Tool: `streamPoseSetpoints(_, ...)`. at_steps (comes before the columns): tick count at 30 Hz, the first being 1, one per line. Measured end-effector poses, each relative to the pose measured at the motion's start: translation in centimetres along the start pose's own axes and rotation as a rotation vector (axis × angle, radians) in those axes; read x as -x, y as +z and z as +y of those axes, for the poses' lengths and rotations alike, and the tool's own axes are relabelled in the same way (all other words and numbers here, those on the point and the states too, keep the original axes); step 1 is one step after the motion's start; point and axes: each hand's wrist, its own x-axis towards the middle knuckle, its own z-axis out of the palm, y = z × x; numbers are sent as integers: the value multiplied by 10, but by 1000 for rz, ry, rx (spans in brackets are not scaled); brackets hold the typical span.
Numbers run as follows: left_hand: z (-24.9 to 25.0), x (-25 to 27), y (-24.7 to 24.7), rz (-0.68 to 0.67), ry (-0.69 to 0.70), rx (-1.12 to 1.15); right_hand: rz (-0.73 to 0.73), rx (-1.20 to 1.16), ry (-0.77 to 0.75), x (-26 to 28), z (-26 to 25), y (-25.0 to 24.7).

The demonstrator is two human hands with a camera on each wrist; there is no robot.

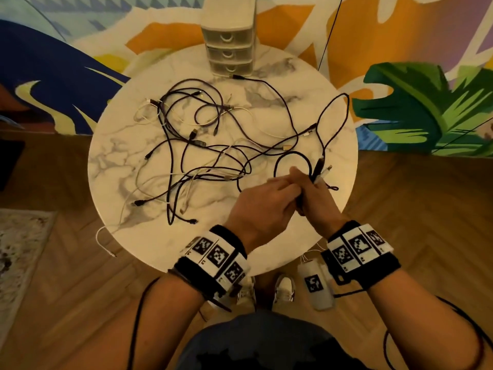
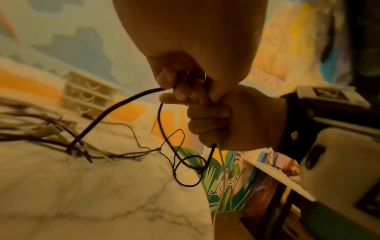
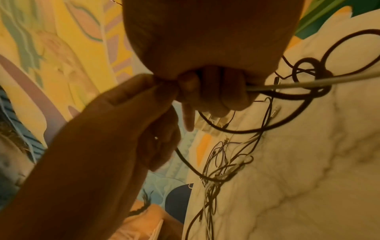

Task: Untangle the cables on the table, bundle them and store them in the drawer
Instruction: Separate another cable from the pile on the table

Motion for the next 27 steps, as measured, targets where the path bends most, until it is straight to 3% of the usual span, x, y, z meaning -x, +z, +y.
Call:
streamPoseSetpoints(2, -11, 7, 8, -62, -122, 101, 52, 58, -45, -5, 3, -6)
streamPoseSetpoints(6, -72, 33, 19, -235, -439, 176, 228, -109, -149, -15, -9, -27)
streamPoseSetpoints(11, -110, 26, -16, 39, -622, 54, 373, -220, -176, -15, -26, -48)
streamPoseSetpoints(13, -100, 21, -21, 80, -636, -53, 361, -140, -160, -9, -14, -45)
streamPoseSetpoints(20, -73, 31, -6, -100, -638, -260, 71, 25, 45, 16, 29, -25)
streamPoseSetpoints(23, -53, 25, -8, -196, -567, -341, -142, 46, 63, 15, 34, -8)
streamPoseSetpoints(27, -30, 29, -1, -272, -373, -443, -203, 26, 143, 2, 33, 11)
